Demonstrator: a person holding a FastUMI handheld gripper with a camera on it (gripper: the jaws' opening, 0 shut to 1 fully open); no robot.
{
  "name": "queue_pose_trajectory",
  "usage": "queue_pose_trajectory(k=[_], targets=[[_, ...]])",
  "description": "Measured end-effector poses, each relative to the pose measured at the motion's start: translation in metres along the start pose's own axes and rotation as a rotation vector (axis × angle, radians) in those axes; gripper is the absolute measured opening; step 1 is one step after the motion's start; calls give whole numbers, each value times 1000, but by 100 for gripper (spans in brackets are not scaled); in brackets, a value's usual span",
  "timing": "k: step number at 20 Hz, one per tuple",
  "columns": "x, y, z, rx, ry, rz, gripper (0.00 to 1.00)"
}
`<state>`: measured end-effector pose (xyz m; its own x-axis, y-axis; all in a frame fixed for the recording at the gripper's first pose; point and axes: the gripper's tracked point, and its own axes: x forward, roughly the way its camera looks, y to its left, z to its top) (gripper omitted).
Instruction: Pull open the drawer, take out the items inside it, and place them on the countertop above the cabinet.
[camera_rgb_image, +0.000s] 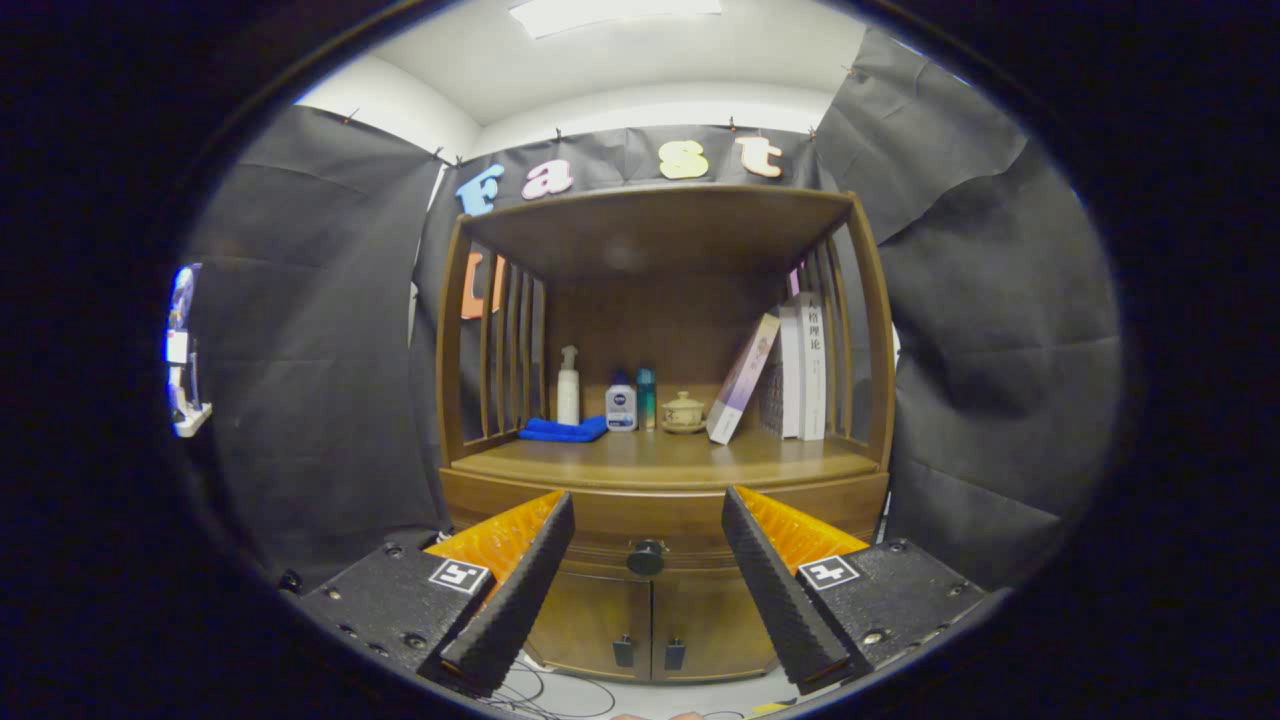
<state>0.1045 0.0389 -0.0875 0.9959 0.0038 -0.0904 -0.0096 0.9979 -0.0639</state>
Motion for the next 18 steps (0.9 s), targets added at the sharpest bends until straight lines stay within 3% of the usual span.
queue_pose_trajectory(k=[8, 18], targets=[[69, -3, -62, 36, 96, -17, 96], [138, -9, -120, 24, 214, -73, 80]])
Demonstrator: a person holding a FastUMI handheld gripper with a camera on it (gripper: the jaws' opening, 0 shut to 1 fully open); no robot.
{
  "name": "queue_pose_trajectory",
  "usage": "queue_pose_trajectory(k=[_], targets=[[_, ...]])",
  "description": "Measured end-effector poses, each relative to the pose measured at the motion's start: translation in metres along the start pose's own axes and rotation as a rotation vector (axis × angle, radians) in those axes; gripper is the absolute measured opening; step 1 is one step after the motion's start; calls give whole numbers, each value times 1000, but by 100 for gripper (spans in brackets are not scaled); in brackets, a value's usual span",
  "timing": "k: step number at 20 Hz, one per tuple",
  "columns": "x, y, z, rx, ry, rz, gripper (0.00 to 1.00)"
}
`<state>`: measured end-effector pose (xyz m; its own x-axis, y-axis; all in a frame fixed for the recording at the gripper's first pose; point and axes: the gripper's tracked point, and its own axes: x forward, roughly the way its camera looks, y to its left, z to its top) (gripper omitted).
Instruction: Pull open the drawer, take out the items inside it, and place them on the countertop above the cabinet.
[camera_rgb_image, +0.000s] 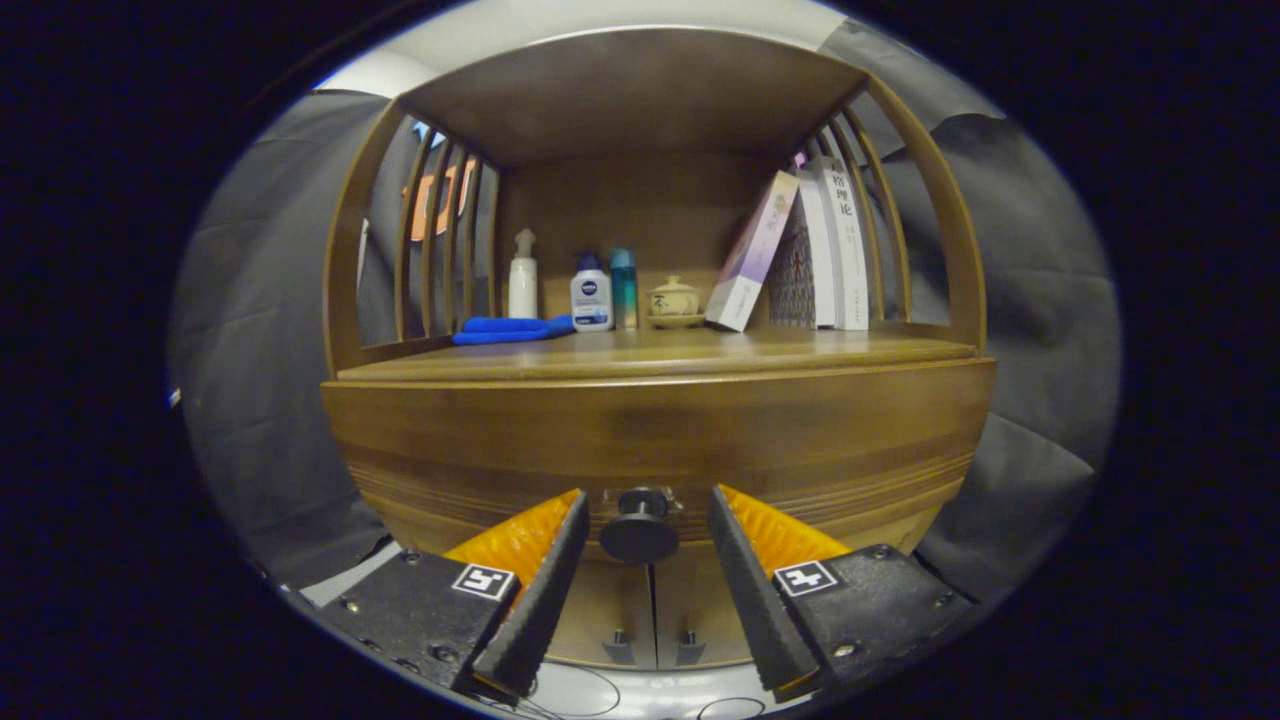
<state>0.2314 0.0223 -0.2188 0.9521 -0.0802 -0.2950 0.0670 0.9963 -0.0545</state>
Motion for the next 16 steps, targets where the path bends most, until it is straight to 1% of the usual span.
queue_pose_trajectory(k=[4, 6, 9, 10, 13, 16], targets=[[14, 4, -7, 8, 24, 0, 62], [14, 3, -7, 11, 19, -19, 54], [15, 2, -6, 32, 4, -21, 52], [16, 2, -6, 42, 2, -20, 48], [14, 1, -7, 33, 10, -26, 43], [10, 2, -8, 62, 33, -14, 39]])
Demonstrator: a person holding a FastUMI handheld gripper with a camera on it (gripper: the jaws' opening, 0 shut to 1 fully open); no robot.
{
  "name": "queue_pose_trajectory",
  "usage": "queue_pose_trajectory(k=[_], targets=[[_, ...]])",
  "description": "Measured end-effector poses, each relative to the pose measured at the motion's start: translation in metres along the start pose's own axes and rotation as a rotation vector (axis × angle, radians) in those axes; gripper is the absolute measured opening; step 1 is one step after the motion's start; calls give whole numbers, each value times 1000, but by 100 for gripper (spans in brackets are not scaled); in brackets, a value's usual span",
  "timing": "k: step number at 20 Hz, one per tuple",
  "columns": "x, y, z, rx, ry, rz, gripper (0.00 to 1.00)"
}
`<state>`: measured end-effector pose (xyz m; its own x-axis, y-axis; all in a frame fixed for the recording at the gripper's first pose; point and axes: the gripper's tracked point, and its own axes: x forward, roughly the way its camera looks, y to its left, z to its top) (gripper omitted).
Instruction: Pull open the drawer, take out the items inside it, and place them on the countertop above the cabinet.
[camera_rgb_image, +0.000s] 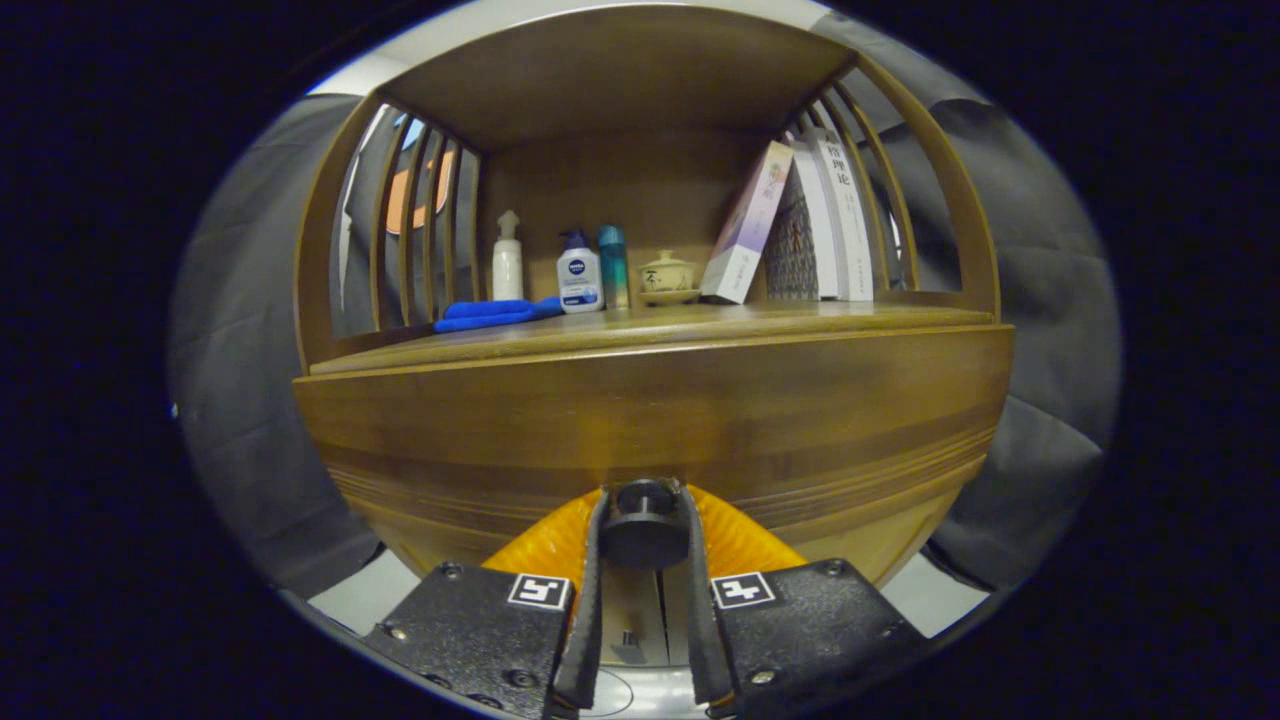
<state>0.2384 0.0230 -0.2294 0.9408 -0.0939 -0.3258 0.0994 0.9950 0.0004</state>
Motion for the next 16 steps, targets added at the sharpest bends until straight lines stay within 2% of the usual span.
queue_pose_trajectory(k=[3, 16], targets=[[-16, -1, -4, -45, -3, -11, 37], [-103, -6, -29, -37, 17, 9, 36]])
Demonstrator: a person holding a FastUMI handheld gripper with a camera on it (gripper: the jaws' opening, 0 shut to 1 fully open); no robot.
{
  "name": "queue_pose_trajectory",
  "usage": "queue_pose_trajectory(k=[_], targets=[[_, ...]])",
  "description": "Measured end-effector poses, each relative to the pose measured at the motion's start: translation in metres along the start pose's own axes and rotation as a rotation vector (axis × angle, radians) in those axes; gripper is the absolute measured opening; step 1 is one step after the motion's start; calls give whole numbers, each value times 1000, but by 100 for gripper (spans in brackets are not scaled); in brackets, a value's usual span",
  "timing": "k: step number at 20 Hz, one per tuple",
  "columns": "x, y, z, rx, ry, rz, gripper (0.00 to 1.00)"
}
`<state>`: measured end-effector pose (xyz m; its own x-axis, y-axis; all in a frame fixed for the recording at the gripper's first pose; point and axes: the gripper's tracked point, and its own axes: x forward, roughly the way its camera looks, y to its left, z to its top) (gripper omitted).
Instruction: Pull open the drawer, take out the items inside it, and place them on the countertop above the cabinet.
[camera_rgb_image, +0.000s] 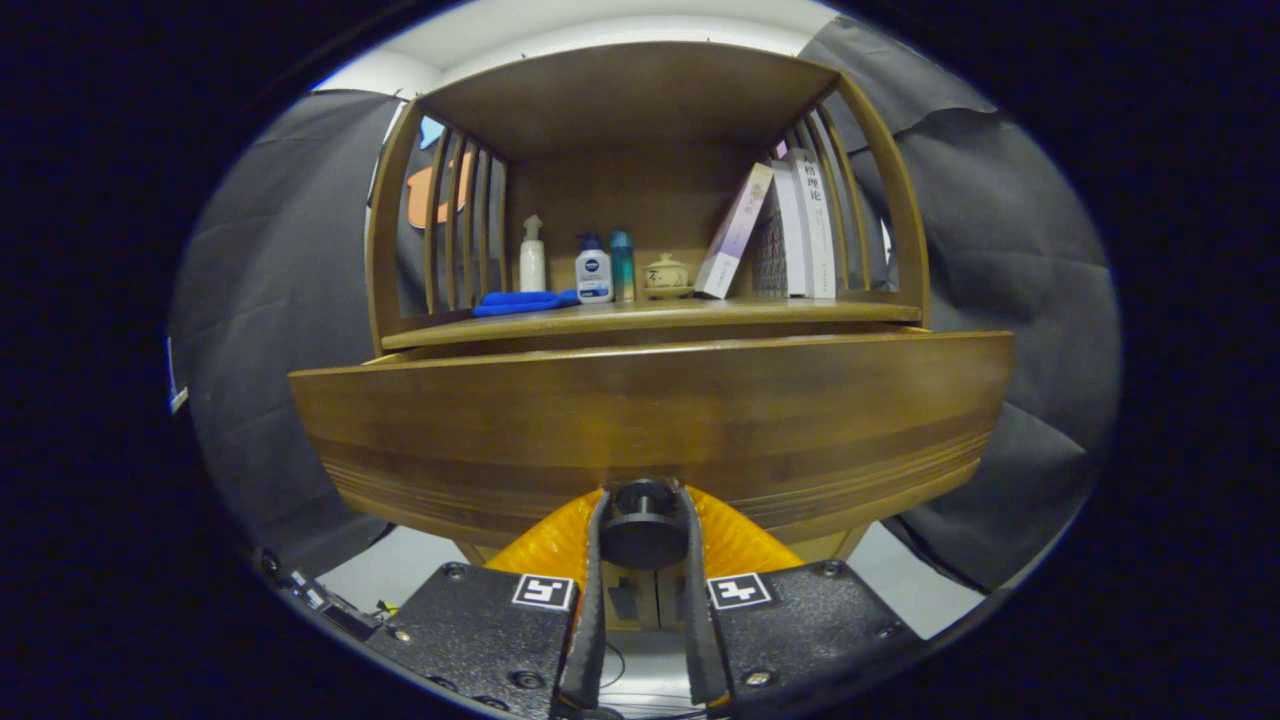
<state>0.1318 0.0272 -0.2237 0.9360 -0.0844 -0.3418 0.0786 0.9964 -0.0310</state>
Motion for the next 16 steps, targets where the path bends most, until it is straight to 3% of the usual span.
queue_pose_trajectory(k=[16], targets=[[-85, 7, -41, -12, 49, 63, 36]])
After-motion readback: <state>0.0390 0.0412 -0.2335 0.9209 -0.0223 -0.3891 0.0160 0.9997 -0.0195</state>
